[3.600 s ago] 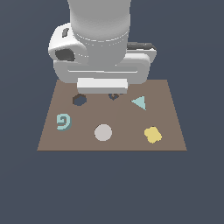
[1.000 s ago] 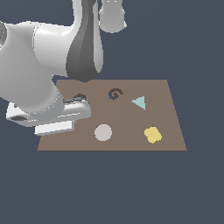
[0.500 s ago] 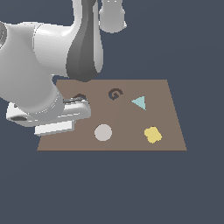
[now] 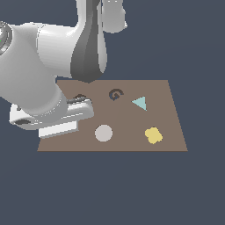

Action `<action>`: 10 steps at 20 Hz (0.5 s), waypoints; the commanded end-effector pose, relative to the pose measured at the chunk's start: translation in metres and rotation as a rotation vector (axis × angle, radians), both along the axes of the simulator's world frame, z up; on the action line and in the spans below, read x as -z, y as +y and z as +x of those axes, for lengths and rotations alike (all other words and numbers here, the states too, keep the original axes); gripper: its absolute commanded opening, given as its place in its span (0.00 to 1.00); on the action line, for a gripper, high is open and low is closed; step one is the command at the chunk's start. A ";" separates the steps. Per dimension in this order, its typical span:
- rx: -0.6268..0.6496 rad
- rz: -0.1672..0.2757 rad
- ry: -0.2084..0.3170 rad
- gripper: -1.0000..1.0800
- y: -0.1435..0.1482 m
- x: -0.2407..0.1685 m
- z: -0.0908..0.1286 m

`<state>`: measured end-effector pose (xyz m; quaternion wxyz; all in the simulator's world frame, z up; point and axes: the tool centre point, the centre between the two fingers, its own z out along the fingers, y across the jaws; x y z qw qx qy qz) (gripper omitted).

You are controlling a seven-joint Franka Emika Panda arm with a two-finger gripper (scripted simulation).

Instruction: Insert a designated object into the corresponding slot on a board.

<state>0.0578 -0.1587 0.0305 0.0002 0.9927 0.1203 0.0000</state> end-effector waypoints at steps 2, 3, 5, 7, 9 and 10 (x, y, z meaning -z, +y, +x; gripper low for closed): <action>-0.067 0.000 -0.001 0.00 0.009 -0.001 0.003; -0.091 0.000 -0.001 0.00 0.012 -0.001 0.004; -0.145 0.000 -0.001 0.00 0.018 -0.001 0.005; -0.207 0.000 -0.001 0.00 0.026 -0.001 0.007; -0.277 0.000 -0.001 0.00 0.035 -0.002 0.008; -0.315 0.000 -0.001 0.00 0.040 -0.002 0.008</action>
